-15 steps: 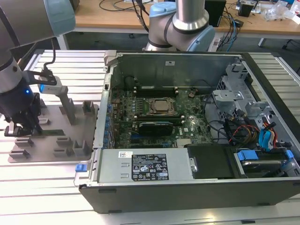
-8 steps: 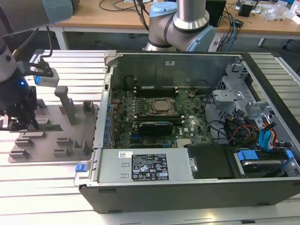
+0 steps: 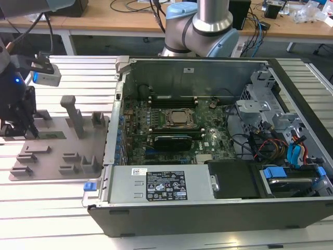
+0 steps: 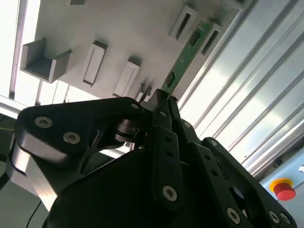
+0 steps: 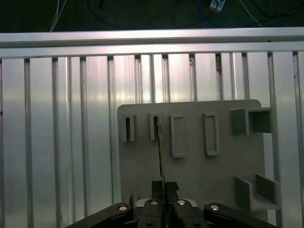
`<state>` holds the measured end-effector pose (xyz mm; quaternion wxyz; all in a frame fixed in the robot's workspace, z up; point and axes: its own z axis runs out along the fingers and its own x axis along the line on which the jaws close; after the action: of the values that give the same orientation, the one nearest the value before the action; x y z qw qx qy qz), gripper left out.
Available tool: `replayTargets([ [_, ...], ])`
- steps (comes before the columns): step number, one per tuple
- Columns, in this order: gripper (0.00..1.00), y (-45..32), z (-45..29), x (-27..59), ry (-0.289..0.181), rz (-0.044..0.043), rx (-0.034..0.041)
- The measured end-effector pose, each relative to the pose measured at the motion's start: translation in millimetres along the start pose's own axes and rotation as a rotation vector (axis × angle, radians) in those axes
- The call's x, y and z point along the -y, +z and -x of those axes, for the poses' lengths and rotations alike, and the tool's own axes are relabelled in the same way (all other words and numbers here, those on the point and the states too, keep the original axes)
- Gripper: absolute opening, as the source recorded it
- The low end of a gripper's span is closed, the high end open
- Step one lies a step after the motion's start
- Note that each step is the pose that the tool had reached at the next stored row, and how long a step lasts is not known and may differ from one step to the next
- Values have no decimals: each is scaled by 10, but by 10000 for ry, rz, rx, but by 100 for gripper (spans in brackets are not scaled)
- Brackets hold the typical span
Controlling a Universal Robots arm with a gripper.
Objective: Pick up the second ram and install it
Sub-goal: 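Pick up the second ram and move it above second insertion slot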
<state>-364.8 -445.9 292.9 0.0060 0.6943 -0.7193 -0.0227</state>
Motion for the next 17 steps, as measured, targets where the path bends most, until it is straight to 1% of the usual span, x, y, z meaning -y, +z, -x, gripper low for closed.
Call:
replayTargets([
  [4, 13, -190, 4, -8, 0, 0, 0],
  [6, 13, -225, 5, -9, 0, -1, 1],
  [7, 13, -262, 6, -11, 0, -1, 1],
  [9, 13, -307, 7, -12, 0, 0, 0],
  [10, 13, -358, 8, -15, 0, 0, 0],
  [13, 13, -561, 13, -23, 0, -1, 1],
  [14, 13, -612, 14, -25, 0, 0, 0],
  [15, 13, -721, 17, -30, 0, 0, 0],
  [16, 13, -796, 18, -33, 0, 0, 0],
  [17, 13, -842, 19, -34, 0, -2, 1],
])
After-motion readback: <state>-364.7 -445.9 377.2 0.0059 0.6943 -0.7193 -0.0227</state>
